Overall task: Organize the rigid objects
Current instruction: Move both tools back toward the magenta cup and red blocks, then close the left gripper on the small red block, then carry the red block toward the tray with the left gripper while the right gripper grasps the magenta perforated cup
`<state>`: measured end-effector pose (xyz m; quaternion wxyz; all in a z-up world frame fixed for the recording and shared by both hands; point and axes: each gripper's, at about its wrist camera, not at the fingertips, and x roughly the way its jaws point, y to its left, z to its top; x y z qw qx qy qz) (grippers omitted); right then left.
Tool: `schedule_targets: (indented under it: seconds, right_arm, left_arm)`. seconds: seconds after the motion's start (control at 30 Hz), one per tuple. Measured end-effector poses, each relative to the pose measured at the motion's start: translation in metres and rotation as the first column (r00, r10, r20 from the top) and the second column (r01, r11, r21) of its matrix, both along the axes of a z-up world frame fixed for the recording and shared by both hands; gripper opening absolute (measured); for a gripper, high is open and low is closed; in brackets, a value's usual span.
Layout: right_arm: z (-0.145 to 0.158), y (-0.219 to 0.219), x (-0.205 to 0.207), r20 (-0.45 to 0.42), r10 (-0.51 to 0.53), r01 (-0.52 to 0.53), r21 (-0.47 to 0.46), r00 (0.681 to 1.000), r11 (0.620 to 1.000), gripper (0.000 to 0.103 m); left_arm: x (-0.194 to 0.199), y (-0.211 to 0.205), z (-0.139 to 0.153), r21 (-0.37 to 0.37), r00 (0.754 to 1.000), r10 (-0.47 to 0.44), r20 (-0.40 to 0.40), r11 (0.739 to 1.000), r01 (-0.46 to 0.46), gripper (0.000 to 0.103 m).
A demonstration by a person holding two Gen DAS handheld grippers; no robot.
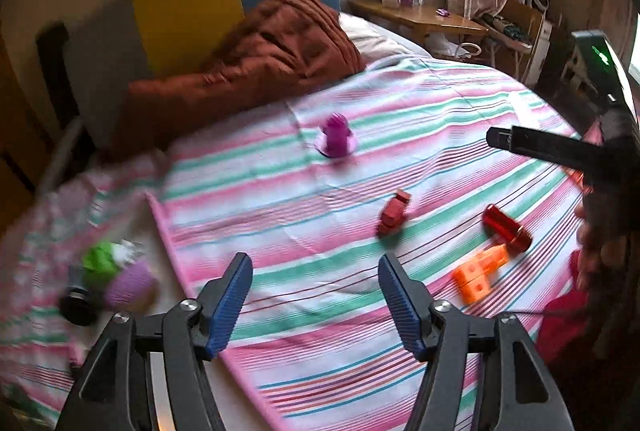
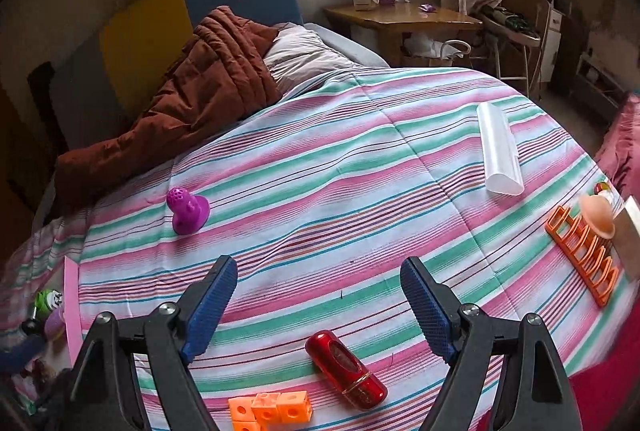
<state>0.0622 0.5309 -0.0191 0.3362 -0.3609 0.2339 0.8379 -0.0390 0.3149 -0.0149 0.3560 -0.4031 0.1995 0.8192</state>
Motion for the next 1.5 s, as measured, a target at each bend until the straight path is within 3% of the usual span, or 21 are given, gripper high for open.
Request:
schedule_targets:
  seconds: [0.27,0.57,0.63,0.7,0.73,0.87,1.17,1.5]
  right_arm:
    - [0.001,0.007,0.006,-0.026,-0.025,0.024,-0.029,0.999,0.999,0.084]
    - [-0.002,0.013,0.008,-0.033,-0.044,0.041,-0.062,0.999,0.997,0.084]
    - [-0.003,0.013,0.007,-0.027,-0.042,0.040,-0.062,0.999,0.997,0.084]
    - [-0.004,0.014,0.007,-0.020,-0.043,0.042,-0.063,0.999,0.997,0.084]
    - [-0.005,0.014,0.006,-0.017,-0.044,0.043,-0.063,0.999,0.997,0.084]
    - [-0.008,0.014,0.006,-0.002,-0.047,0.046,-0.061,0.999,0.997,0.084]
    - [-0.016,0.000,-0.009,0.056,0.025,-0.022,-0.045,0.998,0.999,0.084]
    - [-0.027,-0.017,-0.027,0.082,0.131,-0.128,-0.040,0.988,0.991,0.084]
  left_arm:
    - [-0.015,0.043,-0.030,0.021,0.990,-0.079,0.113,0.997,0.077,0.061]
    - [-0.022,0.097,-0.057,-0.048,0.982,-0.155,0.112,0.986,0.161,0.058]
    - [-0.028,0.105,-0.067,-0.064,0.980,-0.151,0.132,0.985,0.161,0.049]
    - [-0.033,0.110,-0.078,-0.069,0.974,-0.147,0.172,0.985,0.161,0.021]
    - [-0.035,0.111,-0.083,-0.075,0.974,-0.143,0.177,0.984,0.158,0.017]
    - [-0.034,0.097,-0.081,-0.042,0.975,-0.127,0.180,0.990,0.137,0.014]
    - [-0.027,0.023,-0.041,0.070,0.990,-0.020,0.139,0.997,0.010,0.014]
    - [-0.011,-0.038,-0.008,0.098,0.995,0.100,0.009,0.990,-0.101,0.014]
